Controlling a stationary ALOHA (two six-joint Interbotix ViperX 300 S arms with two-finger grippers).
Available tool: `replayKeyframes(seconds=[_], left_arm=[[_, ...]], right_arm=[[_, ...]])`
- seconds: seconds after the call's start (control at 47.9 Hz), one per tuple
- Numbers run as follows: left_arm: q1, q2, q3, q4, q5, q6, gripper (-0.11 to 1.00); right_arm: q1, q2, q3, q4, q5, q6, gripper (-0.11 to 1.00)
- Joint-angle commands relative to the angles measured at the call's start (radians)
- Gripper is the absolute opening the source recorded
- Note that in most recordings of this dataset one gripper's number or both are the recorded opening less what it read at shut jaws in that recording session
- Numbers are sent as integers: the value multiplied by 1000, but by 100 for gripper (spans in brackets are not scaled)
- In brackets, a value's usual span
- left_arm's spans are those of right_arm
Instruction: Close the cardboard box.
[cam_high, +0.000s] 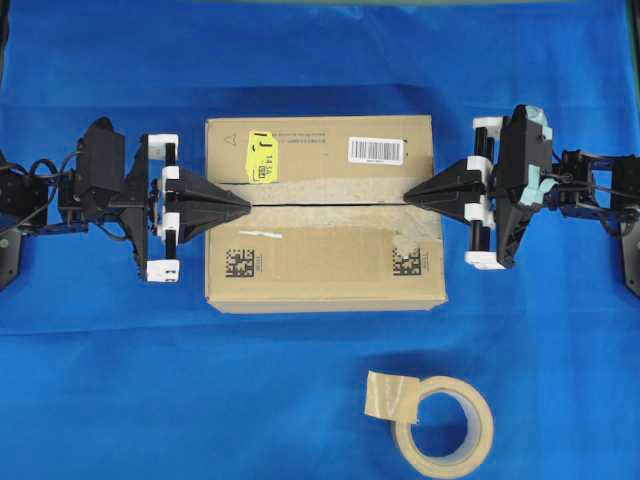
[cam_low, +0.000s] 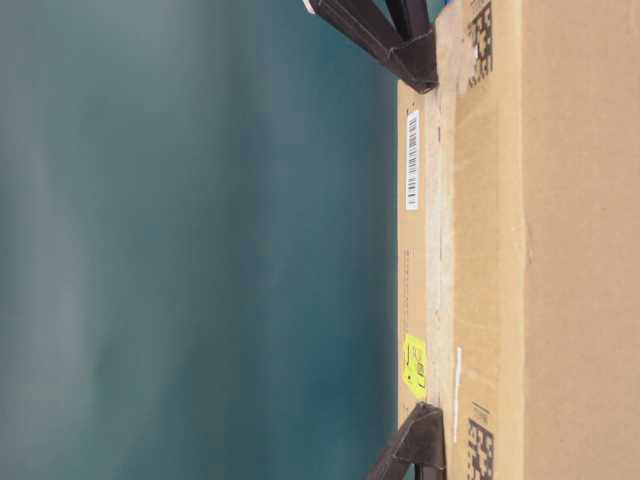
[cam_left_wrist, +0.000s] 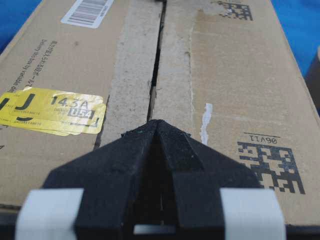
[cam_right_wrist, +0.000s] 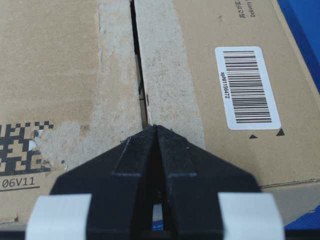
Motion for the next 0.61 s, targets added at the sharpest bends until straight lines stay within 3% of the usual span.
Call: replayKeyframes(seconds=[0.0, 0.584], left_arm=[[3, -3, -6, -3, 0, -2, 0], [2, 0, -14, -3, 9, -3, 0]], right_arm=[[-14, -3, -9, 3, 0, 2, 0], [-14, -3, -9, 3, 0, 2, 0]])
